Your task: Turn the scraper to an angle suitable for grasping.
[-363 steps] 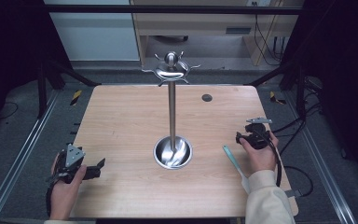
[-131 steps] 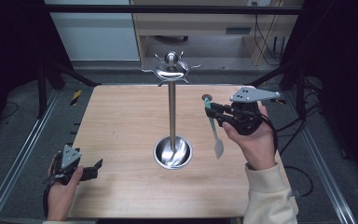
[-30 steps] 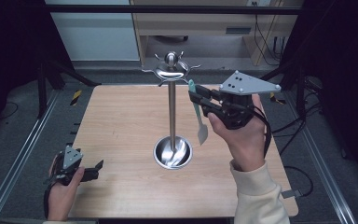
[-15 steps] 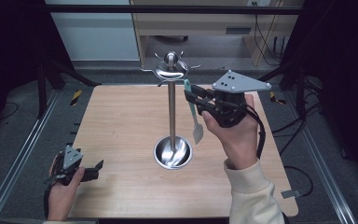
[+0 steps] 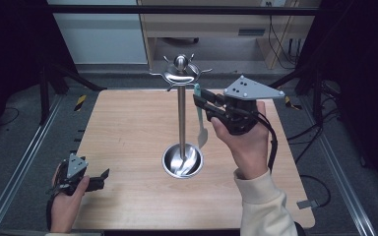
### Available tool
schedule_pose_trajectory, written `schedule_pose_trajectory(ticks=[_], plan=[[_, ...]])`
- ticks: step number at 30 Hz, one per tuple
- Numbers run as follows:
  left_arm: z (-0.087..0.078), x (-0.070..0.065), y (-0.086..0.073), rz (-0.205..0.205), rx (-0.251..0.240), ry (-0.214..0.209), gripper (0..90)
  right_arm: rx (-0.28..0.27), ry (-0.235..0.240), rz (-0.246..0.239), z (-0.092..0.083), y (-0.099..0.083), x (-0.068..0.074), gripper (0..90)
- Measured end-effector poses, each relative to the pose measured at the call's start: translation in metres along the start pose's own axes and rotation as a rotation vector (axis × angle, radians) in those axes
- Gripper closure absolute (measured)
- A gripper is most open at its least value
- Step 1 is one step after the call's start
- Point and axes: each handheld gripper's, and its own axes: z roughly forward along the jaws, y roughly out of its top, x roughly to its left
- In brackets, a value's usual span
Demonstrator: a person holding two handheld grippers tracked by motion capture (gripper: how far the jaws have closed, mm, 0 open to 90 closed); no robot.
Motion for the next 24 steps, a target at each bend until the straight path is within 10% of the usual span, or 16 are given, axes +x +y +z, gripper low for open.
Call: schedule_pose_trajectory(ticks=[12, 24], plan=[[0.0, 0.001, 0.0, -0.001, 0.0, -0.001, 3.6, -0.001, -0.005, -0.004, -0.001, -0.003, 0.002, 56.4], [0.001, -0.001, 0.001, 0.004, 0.006, -0.006, 3.6, 0.03, -0.164, -0.032, -0.016, -0.026, -0.009, 18.3]])
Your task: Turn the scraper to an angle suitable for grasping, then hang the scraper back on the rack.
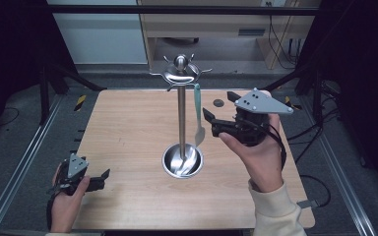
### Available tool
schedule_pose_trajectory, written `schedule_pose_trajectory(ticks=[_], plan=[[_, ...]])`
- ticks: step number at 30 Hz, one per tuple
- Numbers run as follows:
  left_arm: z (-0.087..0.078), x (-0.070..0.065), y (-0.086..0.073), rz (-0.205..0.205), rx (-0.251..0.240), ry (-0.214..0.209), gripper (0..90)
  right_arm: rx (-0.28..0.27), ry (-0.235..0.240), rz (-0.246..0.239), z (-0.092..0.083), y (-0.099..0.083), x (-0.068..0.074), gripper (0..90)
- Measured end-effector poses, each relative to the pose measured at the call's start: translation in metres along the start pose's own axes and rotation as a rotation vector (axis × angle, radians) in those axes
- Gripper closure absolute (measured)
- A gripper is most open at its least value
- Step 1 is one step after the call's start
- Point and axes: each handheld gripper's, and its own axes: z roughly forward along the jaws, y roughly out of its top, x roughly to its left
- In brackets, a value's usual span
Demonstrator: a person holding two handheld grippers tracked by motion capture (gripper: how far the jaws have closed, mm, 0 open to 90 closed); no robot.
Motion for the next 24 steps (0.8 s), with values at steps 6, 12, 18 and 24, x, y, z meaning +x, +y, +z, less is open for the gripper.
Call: schedule_pose_trajectory(ticks=[6, 12, 18, 24], plan=[[0.001, 0.0, 0.0, 0.004, 0.003, -0.005, 3.6, -0.006, -0.043, -0.011, -0.001, -0.005, -0.008, 11.2], [0.001, 0.0, 0.0, 0.008, 0.003, -0.006, 3.5, -0.013, -0.073, -0.012, -0.003, -0.011, -0.016, 8.9], [0.001, 0.0, 0.001, 0.01, 0.002, -0.002, 3.5, -0.013, -0.097, 0.013, -0.009, -0.016, -0.027, 7.7], [0.003, 0.0, 0.001, 0.009, 0.006, -0.004, 3.5, -0.008, -0.138, 0.049, -0.014, -0.021, -0.042, 7.7]])
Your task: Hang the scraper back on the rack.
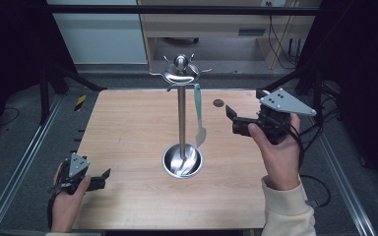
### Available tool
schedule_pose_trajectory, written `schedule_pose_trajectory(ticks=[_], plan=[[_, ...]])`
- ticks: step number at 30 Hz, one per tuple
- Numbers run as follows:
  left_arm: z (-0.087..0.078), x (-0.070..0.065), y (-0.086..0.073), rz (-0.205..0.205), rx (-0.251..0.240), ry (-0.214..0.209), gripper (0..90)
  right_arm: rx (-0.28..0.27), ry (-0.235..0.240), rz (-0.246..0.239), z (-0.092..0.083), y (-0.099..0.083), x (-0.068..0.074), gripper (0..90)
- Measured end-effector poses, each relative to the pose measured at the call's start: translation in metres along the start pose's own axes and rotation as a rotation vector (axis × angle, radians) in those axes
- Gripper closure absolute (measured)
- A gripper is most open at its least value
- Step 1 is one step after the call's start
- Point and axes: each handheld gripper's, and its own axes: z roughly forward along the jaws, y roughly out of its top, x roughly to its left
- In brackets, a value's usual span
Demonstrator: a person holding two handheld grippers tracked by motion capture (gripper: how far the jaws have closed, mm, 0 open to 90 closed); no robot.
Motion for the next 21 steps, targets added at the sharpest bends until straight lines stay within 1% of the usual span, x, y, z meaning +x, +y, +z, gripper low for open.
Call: schedule_pose_trajectory(ticks=[2, 3, 4, 5, 7, 12, 15, 18, 21], plan=[[0.0, 0.0, 0.0, 0.001, -0.001, -0.001, 3.5, 0.011, -0.018, 0.005, 0.0, -0.003, -0.005, 7.7], [0.0, 0.0, 0.0, 0.001, -0.001, -0.001, 3.4, 0.012, -0.044, 0.009, 0.0, -0.006, -0.01, 7.7], [0.0, 0.0, 0.0, 0.001, -0.002, -0.001, 3.4, 0.012, -0.044, 0.009, 0.0, -0.006, -0.01, 7.7], [-0.001, 0.0, 0.0, 0.001, -0.003, -0.001, 3.4, 0.016, -0.066, 0.018, 0.001, -0.009, -0.015, 7.7], [-0.001, 0.0, 0.001, 0.0, -0.008, -0.001, 3.4, 0.019, -0.073, 0.022, 0.002, -0.011, -0.017, 7.8], [-0.001, 0.0, 0.0, -0.003, -0.01, 0.0, 3.3, 0.043, -0.121, 0.034, 0.008, -0.021, -0.026, 8.6], [-0.002, 0.0, 0.0, 0.0, -0.011, 0.003, 3.2, 0.061, -0.138, 0.039, 0.013, -0.029, -0.031, 9.3], [-0.001, 0.0, 0.0, -0.002, -0.011, 0.005, 3.2, 0.065, -0.144, 0.044, 0.015, -0.033, -0.033, 9.7], [-0.001, -0.001, 0.001, 0.004, -0.006, 0.001, 3.2, 0.077, -0.153, 0.051, 0.018, -0.04, -0.037, 9.9]])
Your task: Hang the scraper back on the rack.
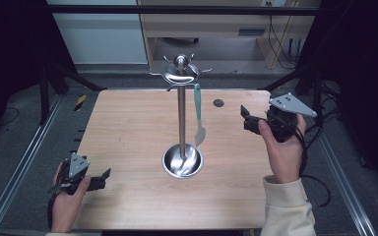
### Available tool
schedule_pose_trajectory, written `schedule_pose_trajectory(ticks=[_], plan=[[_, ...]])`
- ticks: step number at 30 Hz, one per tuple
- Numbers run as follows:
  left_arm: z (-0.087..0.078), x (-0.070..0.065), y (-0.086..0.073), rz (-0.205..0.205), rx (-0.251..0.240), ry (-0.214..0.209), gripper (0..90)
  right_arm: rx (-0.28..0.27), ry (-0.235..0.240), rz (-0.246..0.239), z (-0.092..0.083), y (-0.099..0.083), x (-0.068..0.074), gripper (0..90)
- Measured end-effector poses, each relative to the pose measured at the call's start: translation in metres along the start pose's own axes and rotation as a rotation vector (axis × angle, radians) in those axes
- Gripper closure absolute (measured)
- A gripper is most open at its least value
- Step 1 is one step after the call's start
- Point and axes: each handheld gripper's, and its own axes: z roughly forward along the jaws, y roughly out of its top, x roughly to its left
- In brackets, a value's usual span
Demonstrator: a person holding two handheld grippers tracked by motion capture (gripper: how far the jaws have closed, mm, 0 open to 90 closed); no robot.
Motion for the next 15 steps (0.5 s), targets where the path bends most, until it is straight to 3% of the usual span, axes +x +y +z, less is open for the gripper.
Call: schedule_pose_trajectory(ticks=[15], plan=[[0.0, 0.0, 0.0, 0.0, -0.001, 0.0, 2.9, 0.068, -0.011, 0.007, 0.022, -0.033, -0.008, 10.0]])
